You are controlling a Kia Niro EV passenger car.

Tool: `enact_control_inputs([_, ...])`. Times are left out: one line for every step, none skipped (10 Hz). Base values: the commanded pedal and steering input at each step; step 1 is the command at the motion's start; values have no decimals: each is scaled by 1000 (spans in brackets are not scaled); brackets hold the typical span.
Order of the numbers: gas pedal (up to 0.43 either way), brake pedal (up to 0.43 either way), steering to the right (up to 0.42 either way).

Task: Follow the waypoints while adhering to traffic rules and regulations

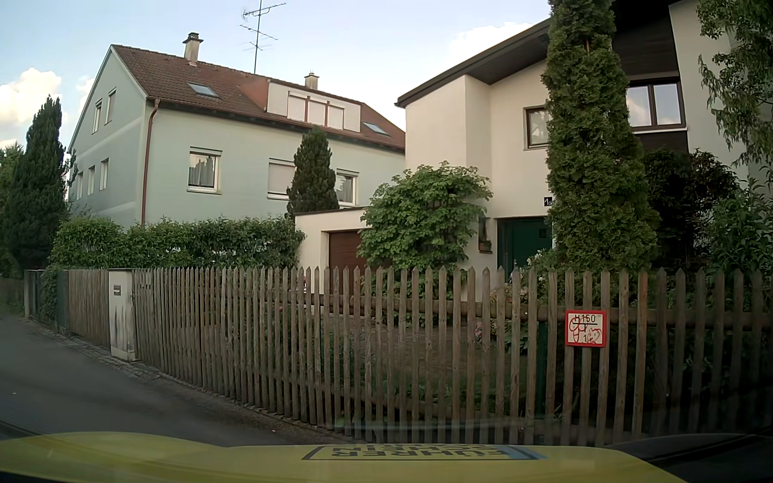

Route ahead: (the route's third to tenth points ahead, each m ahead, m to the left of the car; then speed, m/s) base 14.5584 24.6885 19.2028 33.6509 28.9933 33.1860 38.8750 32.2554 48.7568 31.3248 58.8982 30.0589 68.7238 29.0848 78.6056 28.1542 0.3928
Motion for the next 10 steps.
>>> enact_control_inputs([0,146,-768])
enact_control_inputs([0,140,-768])
enact_control_inputs([0,140,-768])
enact_control_inputs([0,146,-768])
enact_control_inputs([0,146,-768])
enact_control_inputs([0,140,-768])
enact_control_inputs([0,146,-768])
enact_control_inputs([0,134,-766])
enact_control_inputs([0,104,-762])
enact_control_inputs([0,79,-762])
